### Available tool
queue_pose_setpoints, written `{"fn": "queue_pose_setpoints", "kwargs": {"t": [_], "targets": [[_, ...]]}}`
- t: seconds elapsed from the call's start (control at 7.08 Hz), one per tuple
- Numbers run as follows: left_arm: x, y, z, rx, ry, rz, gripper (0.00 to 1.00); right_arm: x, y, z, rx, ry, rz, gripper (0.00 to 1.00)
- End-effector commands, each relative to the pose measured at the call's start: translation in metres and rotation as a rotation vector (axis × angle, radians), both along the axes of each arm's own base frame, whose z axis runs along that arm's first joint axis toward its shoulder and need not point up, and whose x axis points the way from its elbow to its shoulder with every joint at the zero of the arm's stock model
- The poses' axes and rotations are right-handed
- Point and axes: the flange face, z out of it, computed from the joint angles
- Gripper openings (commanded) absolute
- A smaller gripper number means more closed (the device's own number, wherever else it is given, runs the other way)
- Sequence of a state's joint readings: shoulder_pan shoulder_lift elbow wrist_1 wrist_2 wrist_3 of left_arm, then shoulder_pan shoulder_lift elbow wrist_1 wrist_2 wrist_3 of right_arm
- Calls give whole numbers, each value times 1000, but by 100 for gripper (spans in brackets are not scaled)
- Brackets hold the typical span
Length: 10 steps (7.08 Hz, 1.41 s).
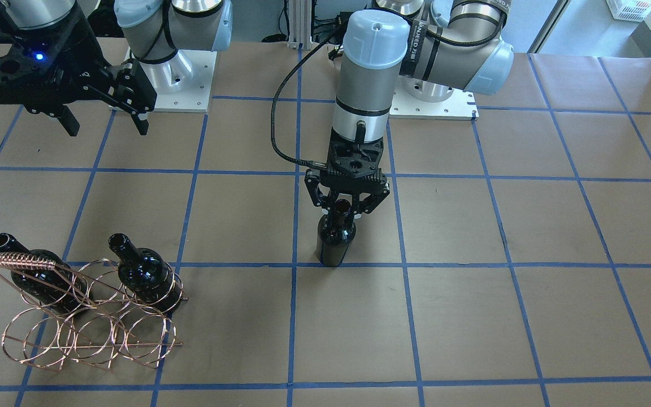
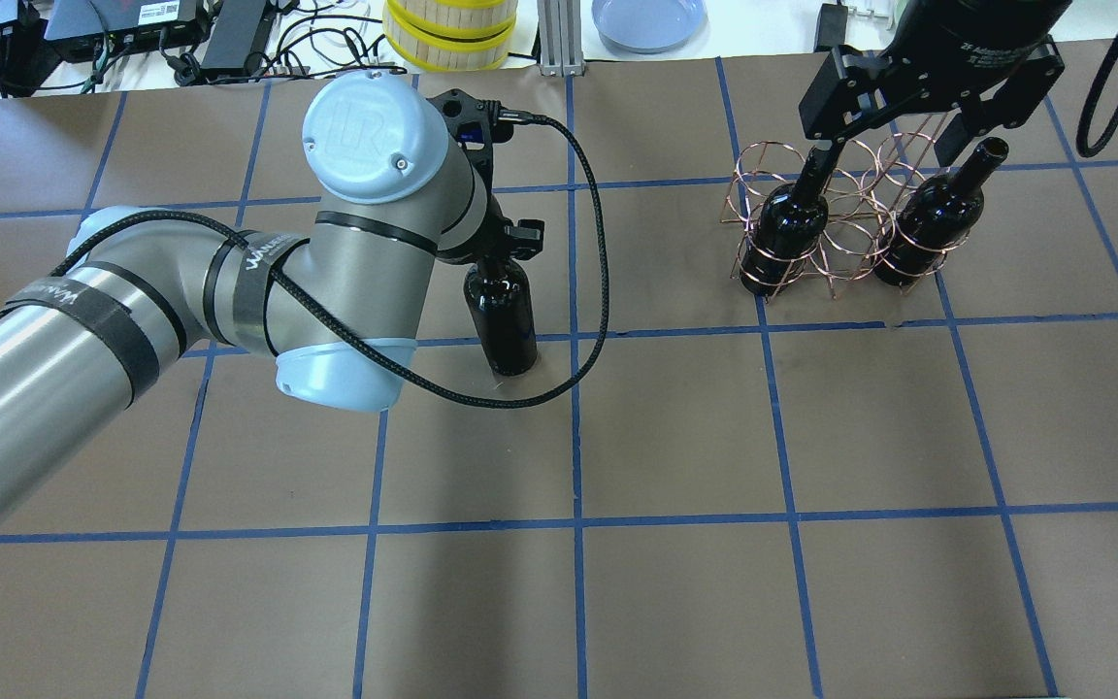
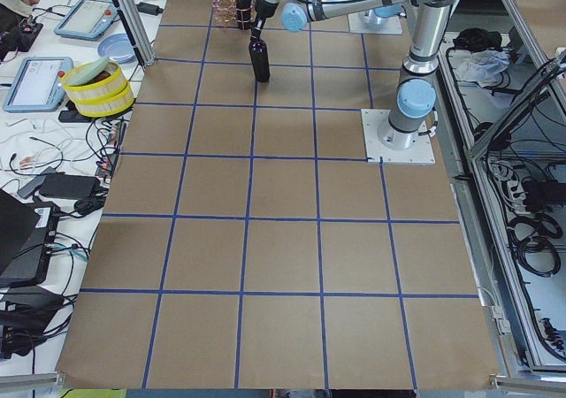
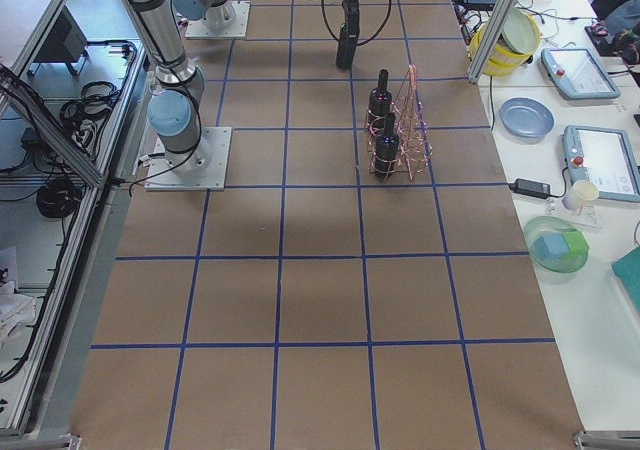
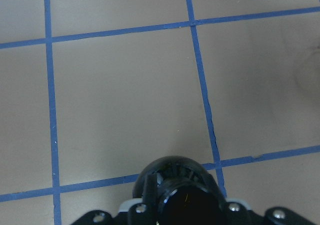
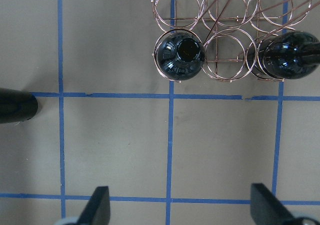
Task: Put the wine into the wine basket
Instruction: 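Lower the dark bottle upright onto the table with the left gripper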
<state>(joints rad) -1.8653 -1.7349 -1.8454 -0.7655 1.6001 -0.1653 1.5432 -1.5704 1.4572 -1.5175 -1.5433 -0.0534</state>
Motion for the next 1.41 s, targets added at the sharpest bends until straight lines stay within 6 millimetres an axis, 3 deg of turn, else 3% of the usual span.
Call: {"fn": "queue_pose_setpoints", "kwargs": {"t": [0.0,0.99,1.13,1.27], "targets": [[0,0,-1,3,7,7,0,0,0,0,-2,-3,7,100],[0,0,-3,8,9,28,0,-1,-4,-6,14,3,57,100],[0,0,-3,9,6,30,16,-1,-4,-6,14,4,60,100],[0,0,-2,7,10,39,51,0,-4,-6,12,5,68,100]]}}
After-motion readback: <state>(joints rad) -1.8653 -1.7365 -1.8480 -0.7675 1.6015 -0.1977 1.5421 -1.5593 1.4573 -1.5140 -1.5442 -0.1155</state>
